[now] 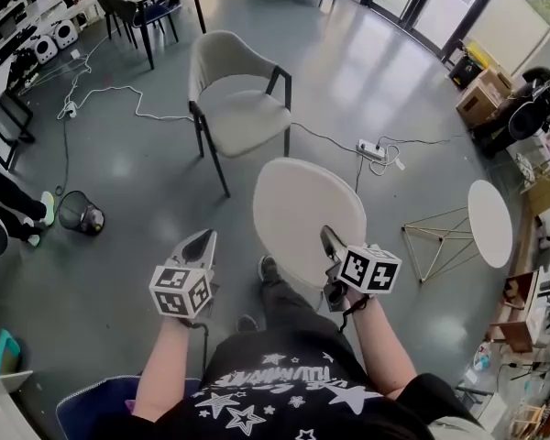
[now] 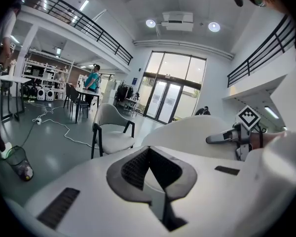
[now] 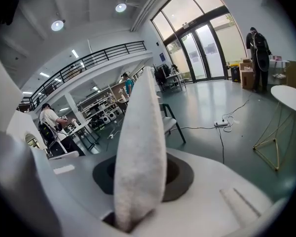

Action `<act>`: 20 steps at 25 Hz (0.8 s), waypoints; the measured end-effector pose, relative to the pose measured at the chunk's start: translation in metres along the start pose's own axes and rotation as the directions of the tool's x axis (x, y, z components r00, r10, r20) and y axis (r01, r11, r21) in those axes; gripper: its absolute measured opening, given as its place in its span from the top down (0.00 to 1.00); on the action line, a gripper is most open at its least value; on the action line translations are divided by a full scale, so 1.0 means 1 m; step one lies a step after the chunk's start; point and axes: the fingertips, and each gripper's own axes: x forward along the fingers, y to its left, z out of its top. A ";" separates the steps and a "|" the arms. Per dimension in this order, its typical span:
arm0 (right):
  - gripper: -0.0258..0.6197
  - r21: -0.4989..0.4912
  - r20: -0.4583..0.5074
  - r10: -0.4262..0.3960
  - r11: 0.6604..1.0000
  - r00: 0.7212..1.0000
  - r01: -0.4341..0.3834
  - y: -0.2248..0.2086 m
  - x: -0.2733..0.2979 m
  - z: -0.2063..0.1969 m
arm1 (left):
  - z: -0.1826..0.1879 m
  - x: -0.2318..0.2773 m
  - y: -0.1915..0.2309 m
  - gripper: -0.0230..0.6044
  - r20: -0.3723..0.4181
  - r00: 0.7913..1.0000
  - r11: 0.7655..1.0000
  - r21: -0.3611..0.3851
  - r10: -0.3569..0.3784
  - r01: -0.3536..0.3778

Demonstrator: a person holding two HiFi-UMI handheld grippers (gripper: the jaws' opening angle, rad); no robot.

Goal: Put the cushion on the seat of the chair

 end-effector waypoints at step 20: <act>0.85 0.018 -0.051 0.125 0.992 0.991 -0.124 -0.028 0.156 0.119 | 0.072 0.121 0.042 0.95 -0.011 1.000 1.000 0.015 0.025 -0.025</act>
